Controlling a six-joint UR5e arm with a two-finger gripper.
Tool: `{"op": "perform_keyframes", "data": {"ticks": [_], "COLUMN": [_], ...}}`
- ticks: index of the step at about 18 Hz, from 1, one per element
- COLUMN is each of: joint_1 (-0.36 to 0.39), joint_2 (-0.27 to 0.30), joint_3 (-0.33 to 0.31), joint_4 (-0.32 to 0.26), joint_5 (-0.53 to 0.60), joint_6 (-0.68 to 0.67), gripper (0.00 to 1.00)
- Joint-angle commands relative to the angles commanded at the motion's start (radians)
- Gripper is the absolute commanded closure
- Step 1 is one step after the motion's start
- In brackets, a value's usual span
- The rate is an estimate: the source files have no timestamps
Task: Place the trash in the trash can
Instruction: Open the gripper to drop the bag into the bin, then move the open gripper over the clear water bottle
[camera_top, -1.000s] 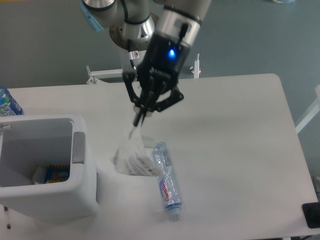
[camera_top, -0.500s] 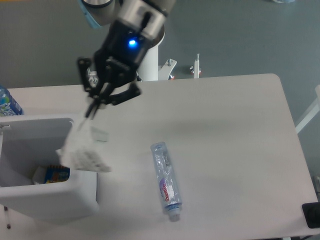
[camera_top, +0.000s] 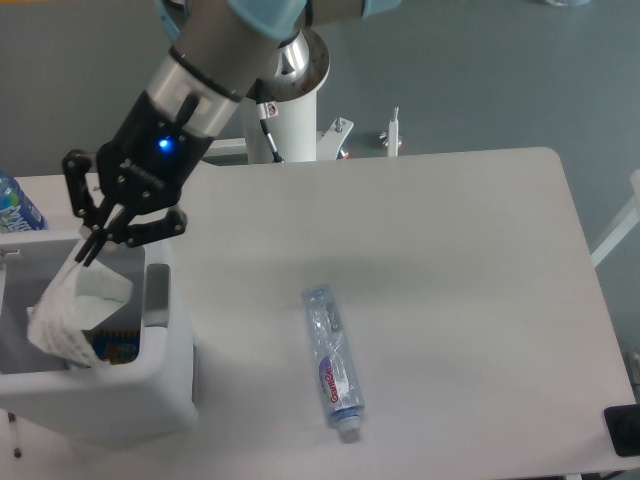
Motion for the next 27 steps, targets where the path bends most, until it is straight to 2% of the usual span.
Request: {"op": "perform_keyframes", "data": {"ticks": [1,3,4,5,10,12,16,19,21,23,25,27], "joint_1": [0.000,0.000,0.000,0.000,0.000,0.009,0.067,0.103,0.112,0.127,0.130,0.135], "joint_2": [0.000,0.000,0.000,0.002,-0.002,-0.009,-0.014,-0.038,-0.052,-0.061,-0.084,-0.116], "joint_3": [0.003,0.003,0.003,0.003,0.020,0.052,0.106,0.135,0.146,0.144,0.135,0.140], "joint_4": [0.000,0.002,0.000,0.002,-0.006,-0.006,-0.006,-0.006,-0.009,-0.023,-0.044,-0.090], "joint_5": [0.003,0.018,0.032,0.058,0.133,0.152,0.316,0.350,0.426,0.495,0.502,0.502], "joint_6": [0.008,0.037,0.041,0.041,0.038,0.026,-0.070,-0.078,-0.078,-0.075,-0.072,-0.063], "gripper": [0.42,0.22,0.06,0.00,0.00,0.00,0.00,0.00,0.00,0.00,0.00,0.00]}}
